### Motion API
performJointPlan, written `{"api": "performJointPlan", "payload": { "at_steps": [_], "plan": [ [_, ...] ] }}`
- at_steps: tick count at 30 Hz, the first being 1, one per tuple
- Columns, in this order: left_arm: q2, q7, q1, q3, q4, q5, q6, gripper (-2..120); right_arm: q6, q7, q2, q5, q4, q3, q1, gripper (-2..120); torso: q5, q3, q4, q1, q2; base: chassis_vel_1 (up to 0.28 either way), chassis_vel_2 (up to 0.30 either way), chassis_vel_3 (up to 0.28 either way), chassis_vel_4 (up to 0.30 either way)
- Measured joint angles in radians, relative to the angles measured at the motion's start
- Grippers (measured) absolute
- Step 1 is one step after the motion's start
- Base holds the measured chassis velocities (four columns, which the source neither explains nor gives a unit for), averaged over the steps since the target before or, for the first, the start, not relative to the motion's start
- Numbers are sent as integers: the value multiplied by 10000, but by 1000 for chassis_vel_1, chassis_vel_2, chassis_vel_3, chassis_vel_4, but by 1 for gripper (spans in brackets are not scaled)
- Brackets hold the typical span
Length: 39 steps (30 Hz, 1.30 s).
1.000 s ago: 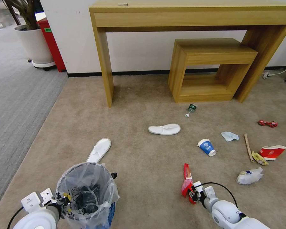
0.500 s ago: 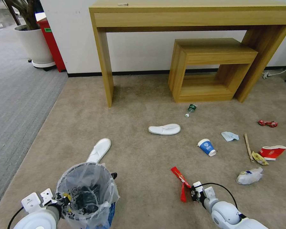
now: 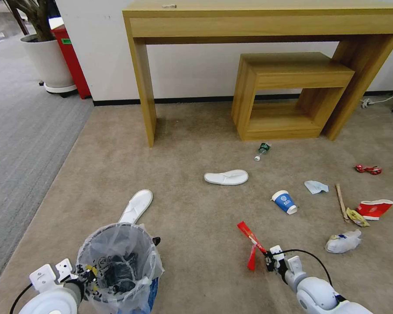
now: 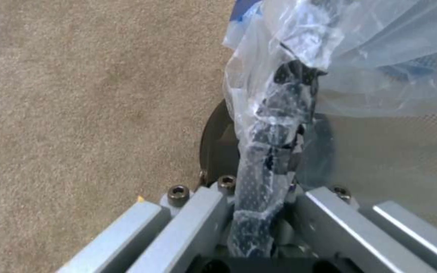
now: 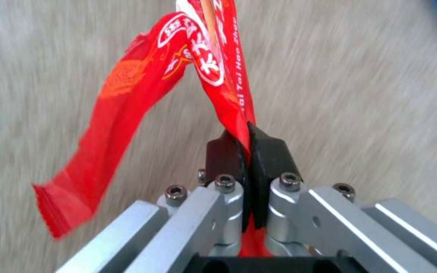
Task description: Pick up the trash bin and place the garbage on the floor into it.
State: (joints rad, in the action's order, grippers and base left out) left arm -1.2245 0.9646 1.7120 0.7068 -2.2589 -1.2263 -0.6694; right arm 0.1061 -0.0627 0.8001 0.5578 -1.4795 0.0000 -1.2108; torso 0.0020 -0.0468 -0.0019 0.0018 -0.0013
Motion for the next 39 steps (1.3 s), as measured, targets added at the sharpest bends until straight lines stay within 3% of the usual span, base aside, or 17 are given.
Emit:
{"api": "performJointPlan", "payload": {
  "at_steps": [21, 26, 39],
  "plan": [
    [406, -214, 264, -196, -56, 335, -71, 0, -3003, 2702, -1379, -68, -1745, 1418, 411, 0, 6, 0, 2, 1, -1, 0, 0, 0, 0],
    [403, -315, 224, -293, -29, 554, -77, 0, -3340, 2898, -1427, -148, -2062, 1413, 587, 0, 8, 0, 3, 0, 0, 0, 0, 0, 0],
    [337, -697, 96, -559, 115, 1258, -112, 0, -4830, 4665, -1294, -430, -2788, 880, 1457, 0, 10, 2, 4, 0, 1, 0, 0, 0, 0]
  ]
}}
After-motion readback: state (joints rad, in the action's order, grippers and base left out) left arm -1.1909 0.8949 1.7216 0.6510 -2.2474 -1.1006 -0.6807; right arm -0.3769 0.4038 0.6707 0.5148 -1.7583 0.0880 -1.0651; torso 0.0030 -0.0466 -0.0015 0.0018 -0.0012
